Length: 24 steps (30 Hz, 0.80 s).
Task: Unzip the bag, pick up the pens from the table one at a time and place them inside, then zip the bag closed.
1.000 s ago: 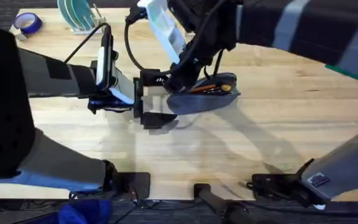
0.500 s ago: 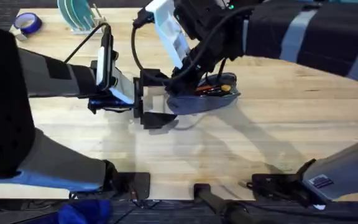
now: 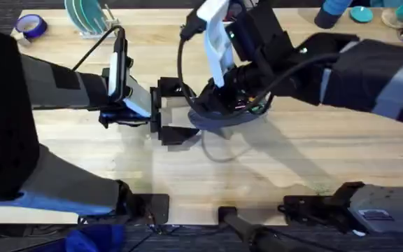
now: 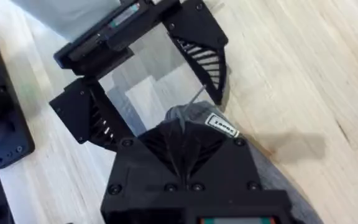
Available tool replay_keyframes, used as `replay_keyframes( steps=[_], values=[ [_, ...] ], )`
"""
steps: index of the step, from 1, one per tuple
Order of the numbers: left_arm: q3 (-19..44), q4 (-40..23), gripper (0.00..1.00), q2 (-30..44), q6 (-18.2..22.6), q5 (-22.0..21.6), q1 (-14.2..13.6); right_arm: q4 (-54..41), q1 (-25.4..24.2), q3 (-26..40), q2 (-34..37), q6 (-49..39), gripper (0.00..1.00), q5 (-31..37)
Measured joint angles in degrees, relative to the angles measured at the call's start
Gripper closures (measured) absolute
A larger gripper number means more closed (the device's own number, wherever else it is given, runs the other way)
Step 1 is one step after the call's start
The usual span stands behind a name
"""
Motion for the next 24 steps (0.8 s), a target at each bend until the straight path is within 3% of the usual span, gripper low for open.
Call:
replay_keyframes(
  steps=[17, 24],
  values=[
    [0.00, -0.71, 0.006, 0.00, 0.02, 0.26, -0.08, 3.76, -0.96, -2.32, -0.15, 2.54, 0.966, -4.13],
    [0.00, -1.07, 0.006, 0.00, 0.00, 0.44, -2.72, 3.66, -0.96, -2.34, -0.15, 3.02, 0.966, -4.15]
  ],
)
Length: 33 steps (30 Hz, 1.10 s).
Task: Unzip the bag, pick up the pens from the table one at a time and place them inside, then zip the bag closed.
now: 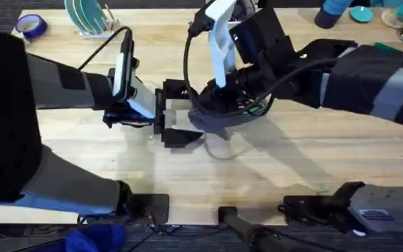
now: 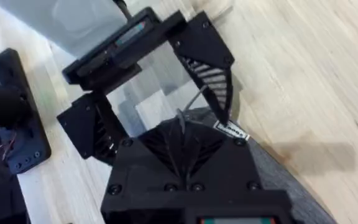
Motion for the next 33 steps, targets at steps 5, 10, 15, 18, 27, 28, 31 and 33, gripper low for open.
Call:
replay_keyframes(
  steps=[5, 10, 15, 18, 27, 28, 31, 33],
  values=[
    [0.00, -0.04, 0.005, 0.00, 0.00, -0.02, -1.04, 0.00, 0.00, 0.00, 0.00, 0.16, 0.968, 0.00],
    [0.00, -0.04, 0.005, 0.00, 0.00, -0.04, -1.02, 0.00, 0.00, 0.00, 0.00, 0.16, 0.968, 0.00],
    [0.00, -0.22, 0.108, 0.00, -0.09, -0.02, -1.02, -0.11, 0.00, 0.00, 0.00, 0.27, 0.968, 0.00],
    [0.00, -0.02, 0.173, 0.00, 0.18, -0.04, -1.02, -0.15, 0.00, 0.00, 0.00, 0.34, 0.968, 0.00],
    [0.02, 0.18, 0.657, 0.00, 0.04, 0.04, -0.95, -0.28, 0.00, -0.01, 0.00, 0.36, 0.968, -0.12],
    [0.06, 0.48, 0.791, 0.00, 0.26, 0.13, -0.91, -0.37, 0.00, -0.04, 0.00, 0.36, 0.968, -0.19],
    [0.11, 0.42, 0.952, 0.00, 0.34, 0.22, -0.86, -0.50, 0.00, -0.11, 0.00, 0.36, 0.968, -0.39],
    [0.11, 0.44, 0.956, 0.00, 0.35, 0.22, -0.86, -0.50, 0.00, -0.13, 0.00, 0.36, 0.968, -0.42]
  ],
)
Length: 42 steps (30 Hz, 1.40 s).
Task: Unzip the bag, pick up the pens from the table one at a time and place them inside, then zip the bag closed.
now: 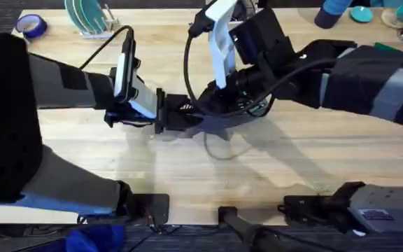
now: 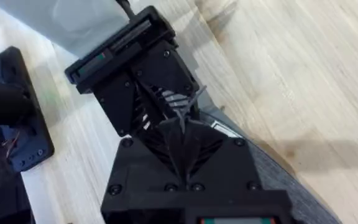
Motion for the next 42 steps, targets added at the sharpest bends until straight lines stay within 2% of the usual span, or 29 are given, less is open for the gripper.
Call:
replay_keyframes(
  steps=[12, 22, 32, 42],
  values=[
    [-0.02, 0.66, 0.956, 0.00, 0.00, 0.00, 0.00, 0.00, -0.39, 0.00, 0.00, 0.69, 0.969, -0.02],
    [-0.02, 0.83, 0.956, 0.00, 0.00, 0.00, 0.00, -3.54, -4.25, -0.02, 0.00, 2.34, 0.968, -1.04],
    [-0.02, 0.85, 0.956, 0.00, 0.00, 0.00, -0.04, -5.76, -5.79, -0.03, -0.15, 2.36, 0.969, -1.92],
    [-0.02, 1.07, 0.958, 0.00, -0.02, 0.24, -0.04, -9.34, -9.84, -0.24, -5.85, 2.06, 0.968, -2.29]
  ],
)
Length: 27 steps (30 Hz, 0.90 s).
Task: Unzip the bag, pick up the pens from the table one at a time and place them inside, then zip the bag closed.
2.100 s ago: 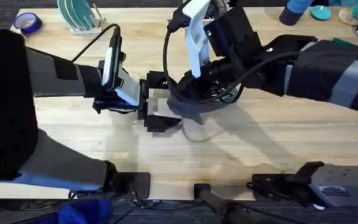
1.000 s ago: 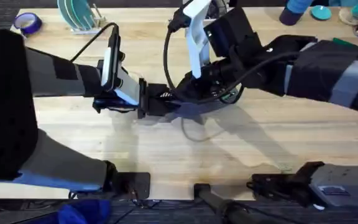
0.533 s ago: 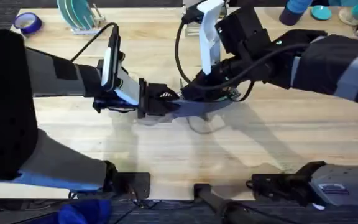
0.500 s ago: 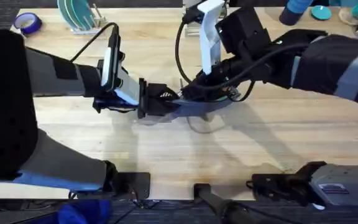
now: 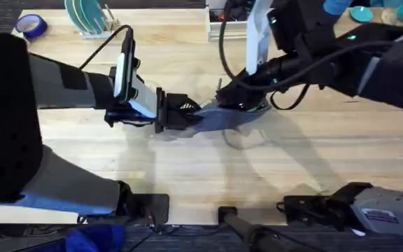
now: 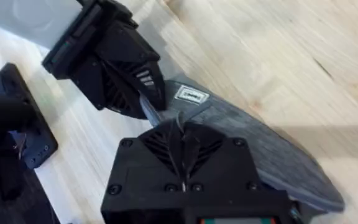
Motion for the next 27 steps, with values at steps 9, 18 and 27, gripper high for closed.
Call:
replay_keyframes(
  steps=[9, 18, 27],
  values=[
    [0.00, -0.02, 0.958, 0.00, 0.01, -0.02, 0.00, -4.51, -3.13, -0.20, -2.11, -1.31, 0.969, 0.41],
    [0.00, -0.04, 0.958, 0.00, 0.00, -0.03, 0.00, -8.15, -5.56, -0.20, -2.26, -3.47, 0.968, 2.52],
    [0.00, -0.13, 0.958, 0.00, -0.01, -0.04, 0.00, -10.32, -9.07, -0.20, -2.26, -5.59, 0.969, 3.46]
  ],
)
